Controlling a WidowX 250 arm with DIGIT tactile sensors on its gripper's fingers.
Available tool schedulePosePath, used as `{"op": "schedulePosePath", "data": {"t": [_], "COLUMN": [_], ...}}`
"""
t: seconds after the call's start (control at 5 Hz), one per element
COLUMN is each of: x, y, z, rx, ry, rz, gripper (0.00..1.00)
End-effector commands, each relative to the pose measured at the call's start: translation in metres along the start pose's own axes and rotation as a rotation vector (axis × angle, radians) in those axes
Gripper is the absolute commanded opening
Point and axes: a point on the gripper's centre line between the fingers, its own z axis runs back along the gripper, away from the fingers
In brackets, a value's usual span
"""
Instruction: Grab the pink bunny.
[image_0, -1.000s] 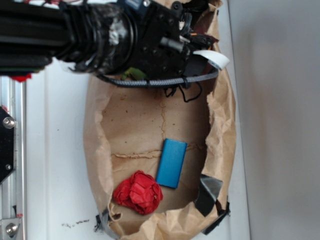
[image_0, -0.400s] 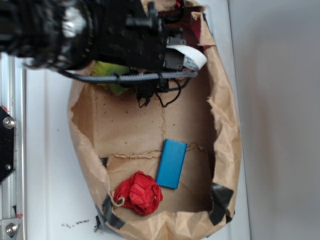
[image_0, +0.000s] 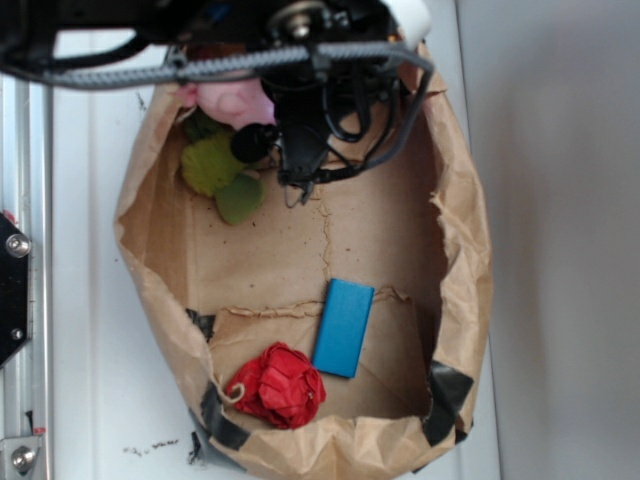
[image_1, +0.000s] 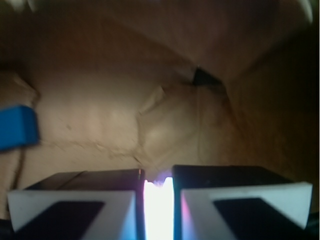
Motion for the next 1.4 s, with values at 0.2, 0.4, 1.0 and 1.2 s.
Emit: {"op": "schedulePosePath", "data": {"t": [0.2, 0.4, 1.0, 1.2], "x": [0.024, 0.027, 0.05, 0.047], "y": [0.011, -0.006, -0.065, -0.064], "z": [0.065, 0.077, 0.091, 0.094], "rx": [-0.046, -0.068, -0.106, -0.122], "ry": [-0.136, -0.147, -0.184, -0.184], "rz": [0.034, 0.026, 0.032, 0.029], "gripper": [0.0, 0.0, 0.0, 0.0]}}
